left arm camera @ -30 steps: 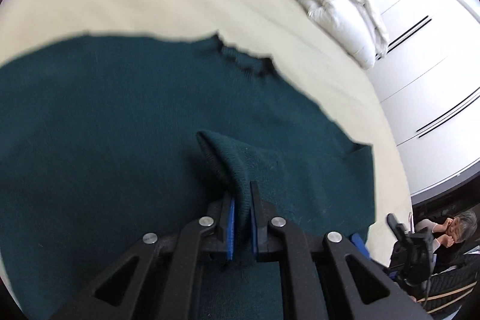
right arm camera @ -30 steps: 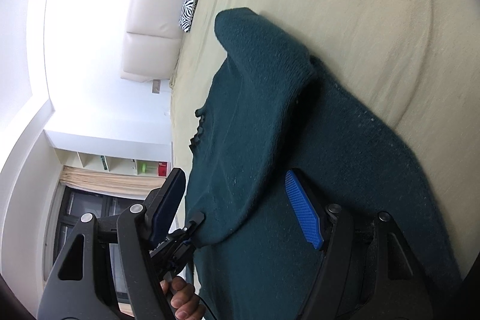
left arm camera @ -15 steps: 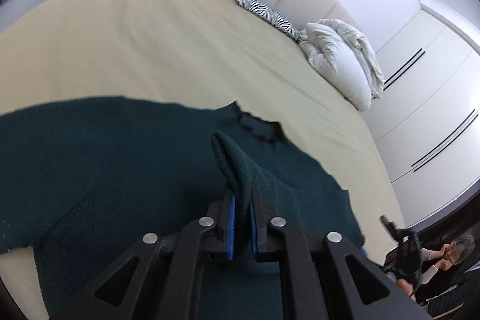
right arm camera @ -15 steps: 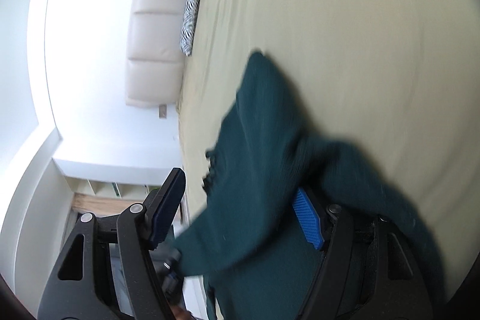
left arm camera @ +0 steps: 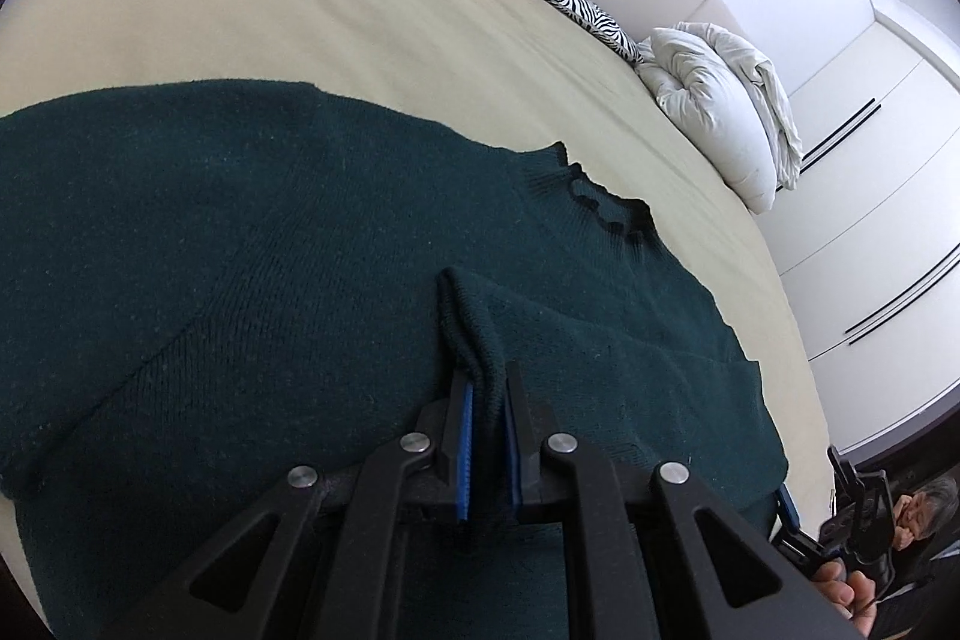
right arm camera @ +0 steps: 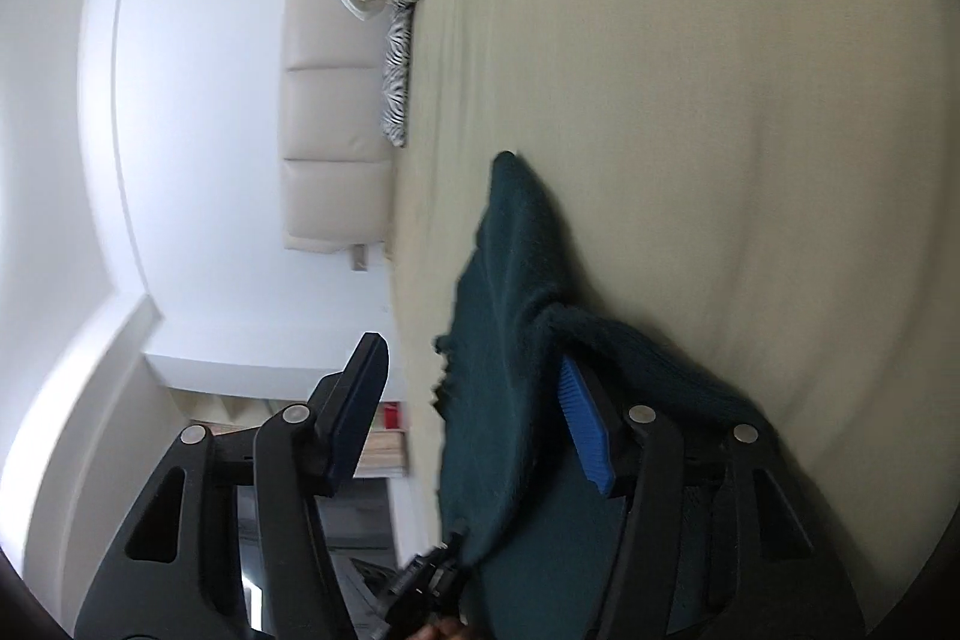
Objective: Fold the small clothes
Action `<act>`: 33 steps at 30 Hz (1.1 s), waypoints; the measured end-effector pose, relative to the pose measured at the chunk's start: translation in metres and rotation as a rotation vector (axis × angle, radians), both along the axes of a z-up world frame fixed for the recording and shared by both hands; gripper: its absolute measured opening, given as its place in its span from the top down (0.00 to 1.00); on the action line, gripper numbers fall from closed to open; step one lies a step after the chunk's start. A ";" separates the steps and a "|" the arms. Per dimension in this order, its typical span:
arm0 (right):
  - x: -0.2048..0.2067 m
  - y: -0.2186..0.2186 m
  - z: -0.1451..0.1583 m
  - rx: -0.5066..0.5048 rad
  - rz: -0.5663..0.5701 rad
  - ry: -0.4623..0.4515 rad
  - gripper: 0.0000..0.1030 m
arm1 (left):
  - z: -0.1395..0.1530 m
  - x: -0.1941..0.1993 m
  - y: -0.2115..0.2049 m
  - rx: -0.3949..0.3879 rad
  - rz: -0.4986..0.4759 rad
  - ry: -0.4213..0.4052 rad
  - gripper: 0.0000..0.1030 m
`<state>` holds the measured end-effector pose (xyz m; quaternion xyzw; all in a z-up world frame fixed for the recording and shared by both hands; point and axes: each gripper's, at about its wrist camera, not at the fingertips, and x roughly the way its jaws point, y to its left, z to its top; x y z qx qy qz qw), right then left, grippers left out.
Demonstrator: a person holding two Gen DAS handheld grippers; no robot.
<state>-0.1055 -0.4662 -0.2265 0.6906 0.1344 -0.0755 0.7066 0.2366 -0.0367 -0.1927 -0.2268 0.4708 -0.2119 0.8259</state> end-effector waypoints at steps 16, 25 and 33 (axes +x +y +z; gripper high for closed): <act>0.064 -0.026 0.008 -0.158 0.321 0.190 0.69 | -0.011 0.000 0.002 -0.027 -0.009 -0.034 0.88; 0.053 -0.044 0.057 -0.285 0.311 0.150 0.37 | -0.016 -0.002 0.005 -0.043 -0.010 -0.050 0.88; 0.091 -0.076 0.020 -0.269 0.293 0.172 0.51 | -0.014 -0.003 0.009 -0.075 -0.016 -0.057 0.87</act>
